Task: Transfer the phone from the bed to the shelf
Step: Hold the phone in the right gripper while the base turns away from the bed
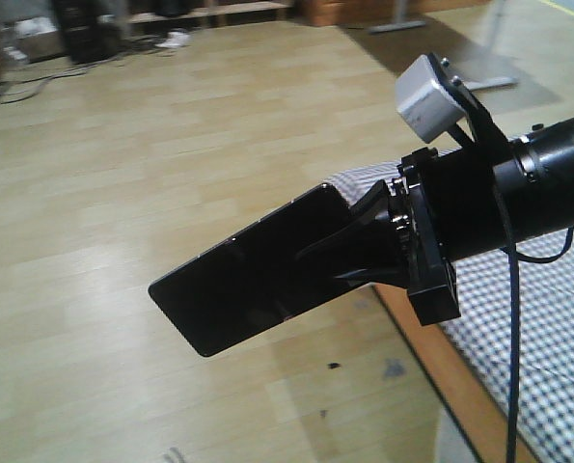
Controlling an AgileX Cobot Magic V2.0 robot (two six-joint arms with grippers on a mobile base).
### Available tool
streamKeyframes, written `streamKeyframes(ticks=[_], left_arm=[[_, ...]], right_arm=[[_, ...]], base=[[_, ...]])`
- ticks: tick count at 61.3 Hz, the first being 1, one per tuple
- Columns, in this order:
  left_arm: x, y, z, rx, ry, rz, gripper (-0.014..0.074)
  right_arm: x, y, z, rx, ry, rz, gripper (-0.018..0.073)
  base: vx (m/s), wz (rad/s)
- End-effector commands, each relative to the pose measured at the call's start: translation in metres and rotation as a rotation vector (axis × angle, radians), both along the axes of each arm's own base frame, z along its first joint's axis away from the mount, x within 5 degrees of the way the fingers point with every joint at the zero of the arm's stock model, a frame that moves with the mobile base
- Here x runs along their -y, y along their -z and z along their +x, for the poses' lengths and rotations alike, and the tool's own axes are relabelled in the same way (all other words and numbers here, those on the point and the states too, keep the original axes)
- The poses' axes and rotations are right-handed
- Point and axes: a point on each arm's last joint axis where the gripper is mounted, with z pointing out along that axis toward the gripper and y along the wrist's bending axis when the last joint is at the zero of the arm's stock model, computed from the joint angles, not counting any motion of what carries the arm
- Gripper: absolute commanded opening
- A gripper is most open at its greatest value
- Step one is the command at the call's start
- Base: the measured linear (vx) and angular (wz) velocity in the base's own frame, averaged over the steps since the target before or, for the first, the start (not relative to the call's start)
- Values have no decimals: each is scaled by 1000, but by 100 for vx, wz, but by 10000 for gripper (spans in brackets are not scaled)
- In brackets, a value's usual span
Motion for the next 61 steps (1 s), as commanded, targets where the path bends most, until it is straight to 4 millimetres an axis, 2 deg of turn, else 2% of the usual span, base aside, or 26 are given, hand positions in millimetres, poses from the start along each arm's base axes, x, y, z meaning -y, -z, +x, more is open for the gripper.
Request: streamKeyframes(ticks=[1, 23, 61], left_arm=[[0, -15, -1, 99, 1, -18, 1], [0, -15, -1, 99, 1, -18, 1], [0, -15, -1, 99, 1, -18, 1]], right_arm=[[-1, -21, -13, 8, -49, 90, -3], [-1, -21, -13, 8, -49, 90, -3], [-1, -21, -13, 8, -49, 90, -3]], base=[[-10, 83], [-6, 55], [4, 7]])
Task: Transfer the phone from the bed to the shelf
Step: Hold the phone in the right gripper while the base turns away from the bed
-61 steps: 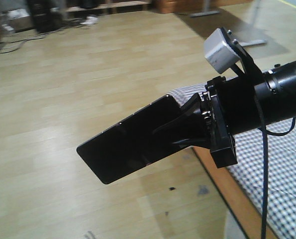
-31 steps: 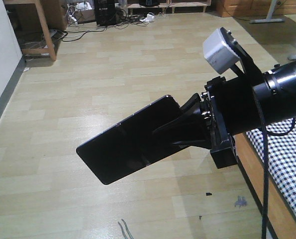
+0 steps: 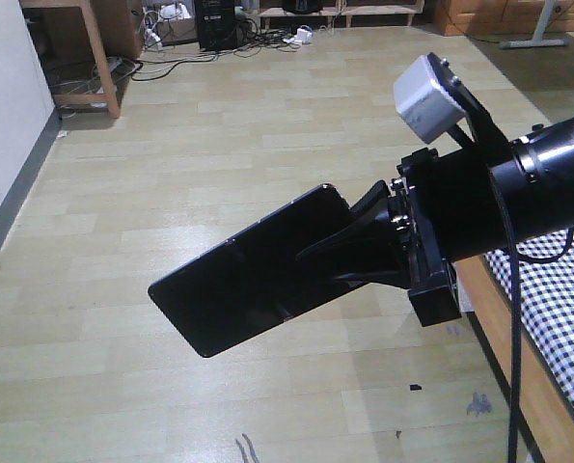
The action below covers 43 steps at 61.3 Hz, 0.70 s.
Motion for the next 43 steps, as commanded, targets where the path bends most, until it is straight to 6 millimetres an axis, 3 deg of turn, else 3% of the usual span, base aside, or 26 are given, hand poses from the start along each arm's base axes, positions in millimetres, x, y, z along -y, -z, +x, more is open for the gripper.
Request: streamKeyframes(ticks=[1, 43], left_arm=[[0, -15, -1, 99, 1, -18, 1], [0, -15, -1, 99, 1, -18, 1]], right_arm=[[-1, -21, -13, 8, -49, 90, -3], [-1, -21, -13, 7, -48, 90, -3]], base=[[8, 4], [14, 4]])
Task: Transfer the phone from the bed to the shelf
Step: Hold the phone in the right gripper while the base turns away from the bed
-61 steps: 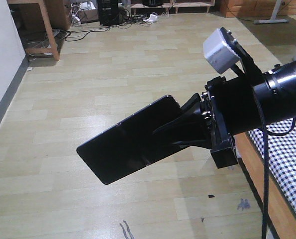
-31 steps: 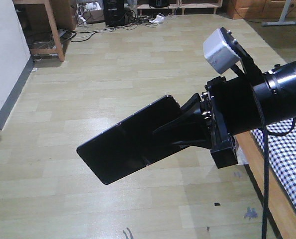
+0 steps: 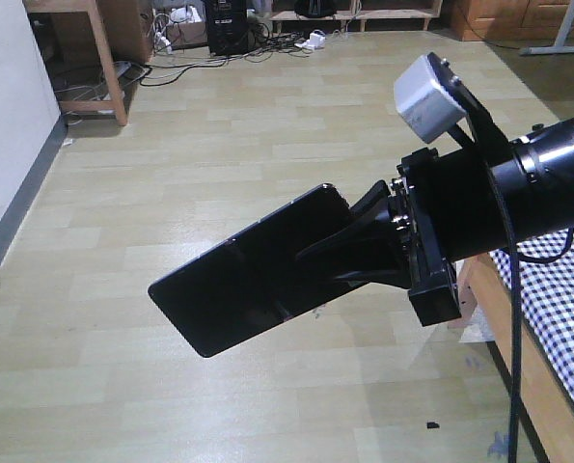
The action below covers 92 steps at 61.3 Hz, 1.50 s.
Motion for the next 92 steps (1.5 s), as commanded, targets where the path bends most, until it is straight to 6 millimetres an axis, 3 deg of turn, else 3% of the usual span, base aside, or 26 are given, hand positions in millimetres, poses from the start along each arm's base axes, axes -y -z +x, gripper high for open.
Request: streamKeyframes(ticks=[1, 92], left_arm=[[0, -15, -1, 99, 1, -18, 1], [0, -15, -1, 99, 1, -18, 1]], right_arm=[[-1, -21, -13, 7, -48, 90, -3], [-1, -21, -13, 8, -49, 90, -3]], base=[[20, -3], [30, -2]])
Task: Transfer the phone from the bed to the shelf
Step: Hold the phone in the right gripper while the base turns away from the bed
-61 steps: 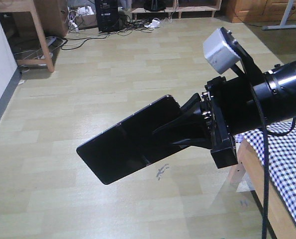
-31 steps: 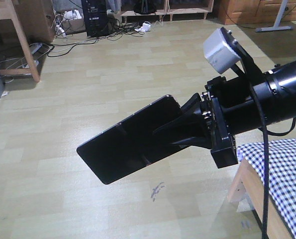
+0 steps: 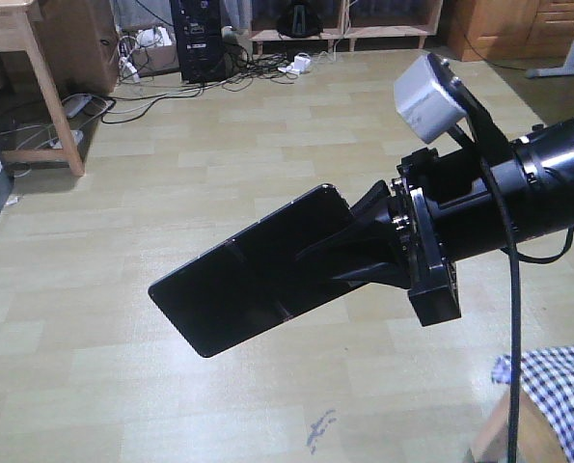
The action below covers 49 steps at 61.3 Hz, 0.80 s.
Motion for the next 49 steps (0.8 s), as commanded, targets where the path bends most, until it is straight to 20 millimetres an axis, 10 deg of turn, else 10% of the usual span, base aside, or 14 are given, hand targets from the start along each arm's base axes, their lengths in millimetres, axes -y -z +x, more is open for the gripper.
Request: streamKeyframes(ticks=[1, 49], left_arm=[[0, -15, -1, 99, 1, -18, 1], [0, -15, -1, 99, 1, -18, 1]], right_arm=[[-1, -21, -13, 8, -49, 90, -3], [-1, -21, -13, 8, -49, 90, -3]], base=[[37, 9], [39, -3]])
